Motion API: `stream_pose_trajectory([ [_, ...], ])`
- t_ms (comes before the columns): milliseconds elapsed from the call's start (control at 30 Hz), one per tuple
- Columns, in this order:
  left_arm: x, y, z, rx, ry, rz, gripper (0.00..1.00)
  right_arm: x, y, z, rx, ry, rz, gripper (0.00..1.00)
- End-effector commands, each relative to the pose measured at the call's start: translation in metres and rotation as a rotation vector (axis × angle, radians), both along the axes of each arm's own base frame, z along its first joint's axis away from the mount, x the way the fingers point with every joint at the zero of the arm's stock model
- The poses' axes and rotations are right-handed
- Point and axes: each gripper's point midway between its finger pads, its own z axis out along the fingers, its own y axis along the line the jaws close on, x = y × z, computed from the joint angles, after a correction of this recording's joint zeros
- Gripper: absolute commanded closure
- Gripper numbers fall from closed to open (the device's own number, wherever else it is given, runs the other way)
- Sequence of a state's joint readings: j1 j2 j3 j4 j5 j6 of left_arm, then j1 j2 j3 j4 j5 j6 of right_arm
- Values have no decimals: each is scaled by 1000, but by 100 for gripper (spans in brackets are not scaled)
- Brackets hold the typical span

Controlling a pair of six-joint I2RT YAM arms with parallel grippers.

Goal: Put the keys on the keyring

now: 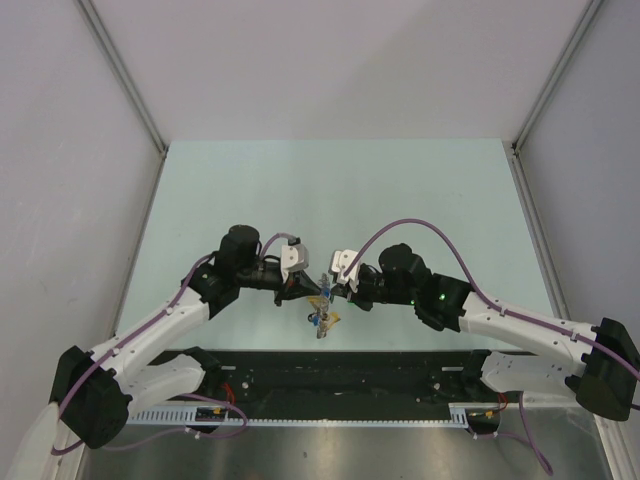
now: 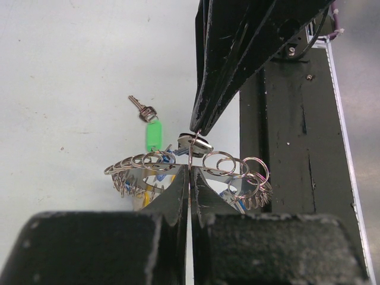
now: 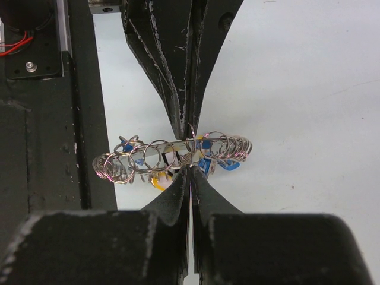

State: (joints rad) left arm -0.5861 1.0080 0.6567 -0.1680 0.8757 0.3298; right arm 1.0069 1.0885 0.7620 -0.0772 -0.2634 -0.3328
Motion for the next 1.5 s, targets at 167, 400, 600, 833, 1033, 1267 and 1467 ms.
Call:
stream_pose_trajectory([
  [167,-2,-7,28,-61,-91,-65,100,1,12,32,82,-33,18,100],
  [400,-4,-7,28,-60,-98,-76,100,1,14,32,81,-25,19,100],
  [600,-2,-6,31,-65,-121,-57,100,3,11,30,70,-26,3,100],
  [833,0,-6,31,-61,-127,-45,100,4,9,26,52,-21,-6,100],
  [1033,2,-5,31,-59,-136,-30,100,6,6,26,48,-22,-19,100],
  [1267,1,-5,30,-59,-127,-41,100,6,8,27,52,-19,-11,100],
  [1467,0,-6,29,-59,-124,-50,99,6,9,27,56,-19,-7,100],
])
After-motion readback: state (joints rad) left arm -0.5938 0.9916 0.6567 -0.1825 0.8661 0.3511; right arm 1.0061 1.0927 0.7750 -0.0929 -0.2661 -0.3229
